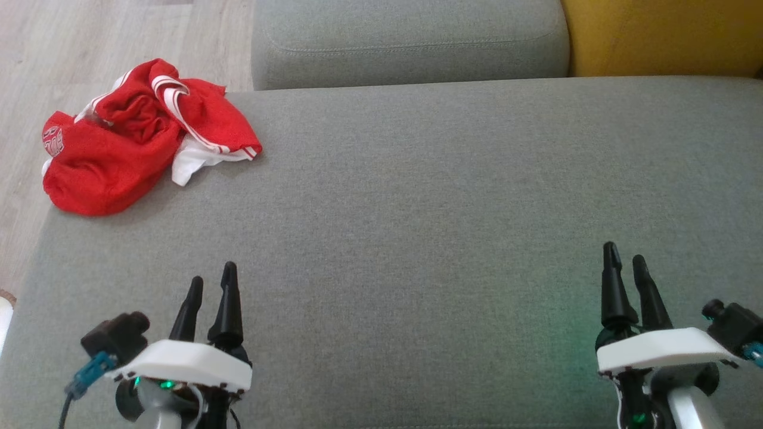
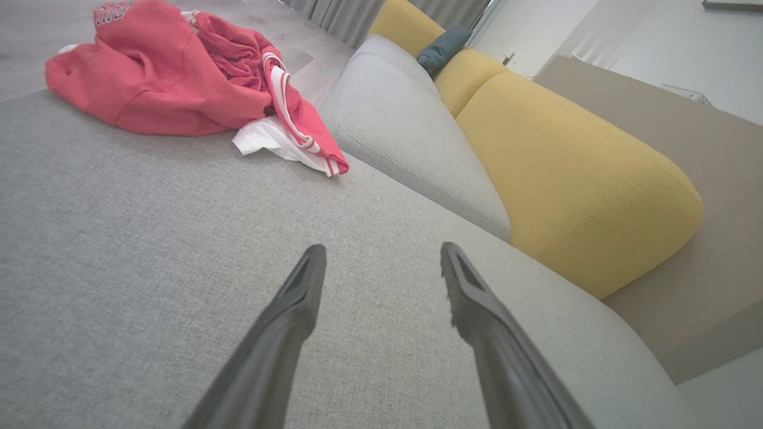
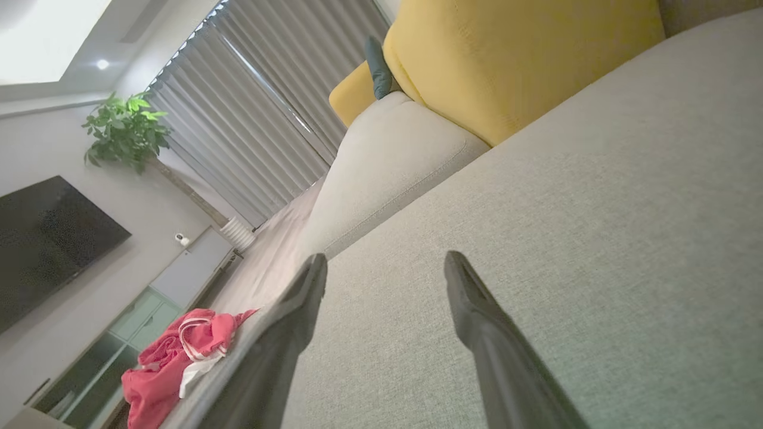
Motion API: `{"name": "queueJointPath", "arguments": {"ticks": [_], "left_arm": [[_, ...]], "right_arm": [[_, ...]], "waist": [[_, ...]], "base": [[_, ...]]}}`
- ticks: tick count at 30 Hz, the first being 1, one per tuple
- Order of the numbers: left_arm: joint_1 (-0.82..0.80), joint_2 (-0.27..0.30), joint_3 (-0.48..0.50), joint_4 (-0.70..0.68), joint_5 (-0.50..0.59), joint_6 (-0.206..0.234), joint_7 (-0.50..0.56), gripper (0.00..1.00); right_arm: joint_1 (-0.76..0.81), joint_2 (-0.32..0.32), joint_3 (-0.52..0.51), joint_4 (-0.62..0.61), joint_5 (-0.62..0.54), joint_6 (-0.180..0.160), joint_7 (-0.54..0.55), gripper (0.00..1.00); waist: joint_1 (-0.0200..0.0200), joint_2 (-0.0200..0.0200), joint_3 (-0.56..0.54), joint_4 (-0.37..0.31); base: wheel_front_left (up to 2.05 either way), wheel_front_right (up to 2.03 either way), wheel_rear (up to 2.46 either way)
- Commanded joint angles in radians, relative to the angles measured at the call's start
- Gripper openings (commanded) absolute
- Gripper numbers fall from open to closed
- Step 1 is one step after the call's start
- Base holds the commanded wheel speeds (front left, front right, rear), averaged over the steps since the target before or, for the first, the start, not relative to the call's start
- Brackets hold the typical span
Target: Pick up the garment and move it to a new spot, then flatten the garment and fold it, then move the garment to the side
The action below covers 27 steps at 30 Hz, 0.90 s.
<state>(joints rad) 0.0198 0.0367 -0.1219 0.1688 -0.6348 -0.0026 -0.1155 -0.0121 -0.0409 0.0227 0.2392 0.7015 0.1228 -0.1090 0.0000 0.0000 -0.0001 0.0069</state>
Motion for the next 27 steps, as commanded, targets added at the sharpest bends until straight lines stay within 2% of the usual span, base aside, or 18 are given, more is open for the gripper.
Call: {"name": "queueJointPath", "arguments": {"ticks": [1,27], "left_arm": [[-0.023,0.017,0.008,-0.039,0.048,0.007,-0.015,1.0],[0.004,0.027,-0.036,-0.052,0.373,0.037,-0.094,1.0]], "right_arm": [[-0.048,-0.007,0.022,-0.04,-0.055,0.005,-0.02,1.0],[-0.056,-0.008,0.067,-0.002,-0.404,0.007,-0.1,1.0]], "waist": [[0.0,0.0,0.0,0.0],[0.0,0.0,-0.019,0.003]], "base": [[0.0,0.0,0.0],[0.0,0.0,0.0]]}}
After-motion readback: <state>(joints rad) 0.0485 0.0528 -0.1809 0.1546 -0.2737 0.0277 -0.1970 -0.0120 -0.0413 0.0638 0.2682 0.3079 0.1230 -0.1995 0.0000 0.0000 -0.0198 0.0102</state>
